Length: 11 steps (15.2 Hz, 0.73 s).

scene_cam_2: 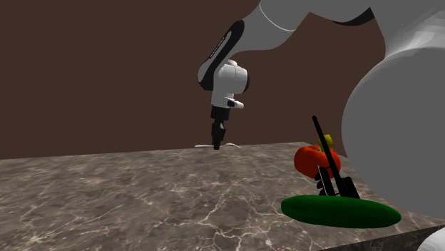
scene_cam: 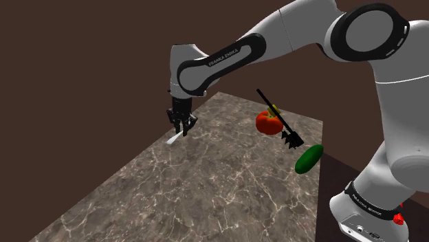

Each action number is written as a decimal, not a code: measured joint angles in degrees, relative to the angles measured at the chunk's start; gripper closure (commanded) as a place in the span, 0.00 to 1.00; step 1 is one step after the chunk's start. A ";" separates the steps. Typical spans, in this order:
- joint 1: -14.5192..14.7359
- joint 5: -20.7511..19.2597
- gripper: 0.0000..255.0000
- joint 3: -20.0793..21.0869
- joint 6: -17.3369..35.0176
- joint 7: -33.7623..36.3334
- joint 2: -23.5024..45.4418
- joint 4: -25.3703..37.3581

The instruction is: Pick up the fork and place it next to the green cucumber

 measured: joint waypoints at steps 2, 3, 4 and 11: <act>-0.06 0.17 1.00 0.13 -0.73 0.01 -0.51 0.24; -0.13 0.29 1.00 0.22 -1.12 0.01 -0.91 0.26; -0.12 0.35 1.00 0.27 -1.83 0.00 -1.02 0.87; -0.46 1.17 1.00 0.84 -5.97 -0.05 -3.42 2.75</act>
